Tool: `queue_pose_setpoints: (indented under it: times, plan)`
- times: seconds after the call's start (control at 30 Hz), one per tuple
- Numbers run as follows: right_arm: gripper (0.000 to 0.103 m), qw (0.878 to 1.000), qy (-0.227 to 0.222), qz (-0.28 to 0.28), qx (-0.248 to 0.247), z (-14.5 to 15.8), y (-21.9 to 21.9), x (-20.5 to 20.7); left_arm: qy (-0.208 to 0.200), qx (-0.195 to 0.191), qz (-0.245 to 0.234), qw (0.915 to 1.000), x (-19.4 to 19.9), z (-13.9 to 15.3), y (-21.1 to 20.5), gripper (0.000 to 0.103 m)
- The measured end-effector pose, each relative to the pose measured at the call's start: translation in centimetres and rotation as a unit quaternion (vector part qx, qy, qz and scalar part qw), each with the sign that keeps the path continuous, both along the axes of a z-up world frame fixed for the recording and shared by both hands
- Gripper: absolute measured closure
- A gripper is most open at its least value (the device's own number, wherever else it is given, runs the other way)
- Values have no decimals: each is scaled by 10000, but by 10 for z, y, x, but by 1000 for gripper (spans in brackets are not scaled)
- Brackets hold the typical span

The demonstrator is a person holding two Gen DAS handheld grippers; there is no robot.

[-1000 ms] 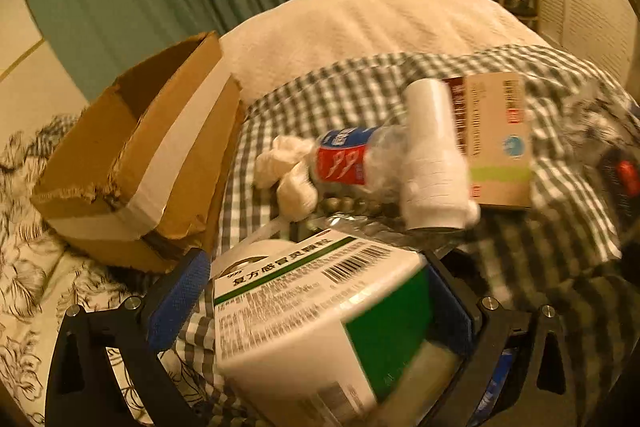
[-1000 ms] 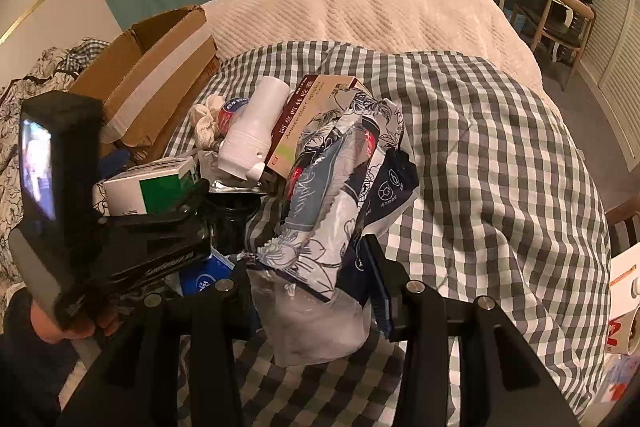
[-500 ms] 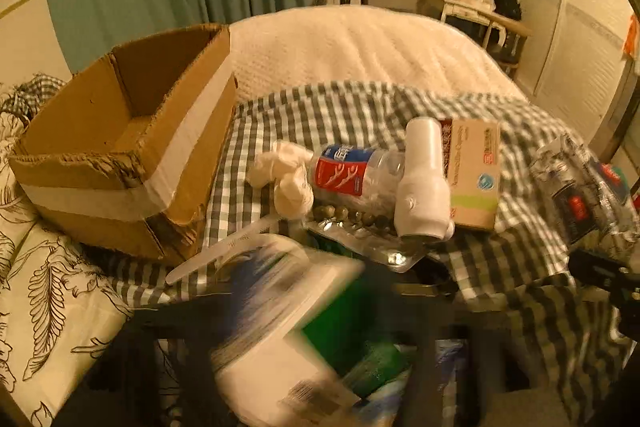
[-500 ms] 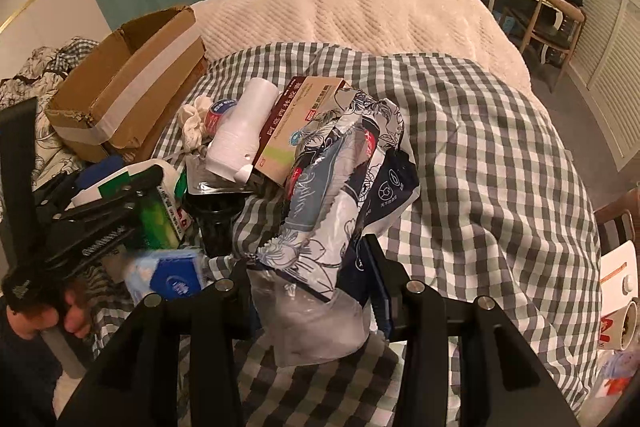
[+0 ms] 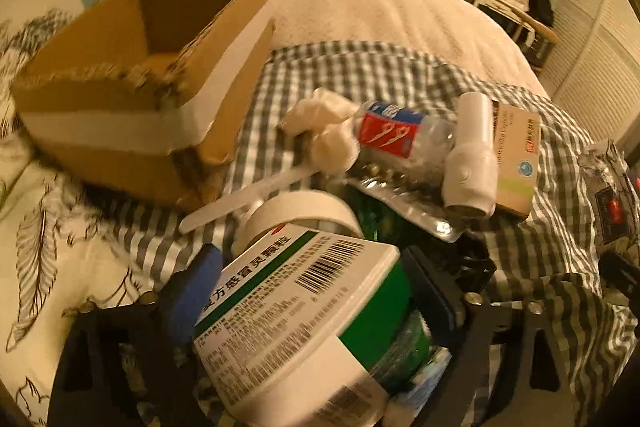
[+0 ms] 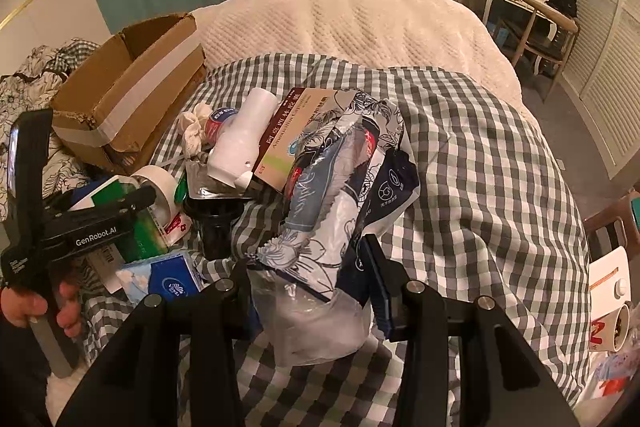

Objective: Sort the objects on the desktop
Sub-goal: 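Lift the white-and-green medicine box with the left gripper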

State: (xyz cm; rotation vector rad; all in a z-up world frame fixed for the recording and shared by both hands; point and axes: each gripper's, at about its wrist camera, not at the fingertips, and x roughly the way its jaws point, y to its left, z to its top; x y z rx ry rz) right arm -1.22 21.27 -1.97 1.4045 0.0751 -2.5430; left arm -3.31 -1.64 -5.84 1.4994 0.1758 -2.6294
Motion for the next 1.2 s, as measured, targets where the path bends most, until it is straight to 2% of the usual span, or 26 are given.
queue_pose_setpoints:
  times: [0.1, 0.2, 0.27, 0.4, 0.5, 0.6, 0.83, 0.93, 1.07, 1.17, 1.2]
  plan:
    - [61, 10000, -20, 38, -34, -1, 0, 0, -62, 10, 179, 9998, 5, 5, -3, 7]
    - [61, 9999, -47, 62, -109, -1, 3, -1, -40, -175, 461, 9988, 10, 9, -7, 6]
    - [61, 9998, -69, 81, -180, 0, 5, -1, 79, -168, 479, 9987, 15, 14, -8, 6]
    - [61, 9995, -81, 126, -267, 1, 7, 0, -74, -120, 491, 9987, 16, 11, -10, 4]
    - [61, 9993, -61, 155, -325, 3, 8, 1, 149, -136, 542, 9983, 24, 18, -11, 4]
    - [61, 9991, -21, 190, -378, 6, 8, 3, 85, -183, 502, 9985, 25, 19, -12, 4]
    - [61, 9985, 125, 214, -491, 15, 13, 11, 463, -382, 847, 9946, 49, 45, -18, 4]
    - [61, 9980, 182, 211, -559, 18, 17, 13, 446, -402, 983, 9933, 55, 47, -20, 4]
    - [61, 9975, 265, 211, -627, 22, 21, 18, 242, -222, 1152, 9928, 63, 44, -30, 4]
    - [61, 9972, 307, 221, -650, 23, 23, 20, -156, 321, 1353, 9902, 68, 32, -43, 4]
    - [61, 9970, 315, 221, -665, 23, 23, 20, -400, 524, 1439, 9874, 67, 23, -48, 4]
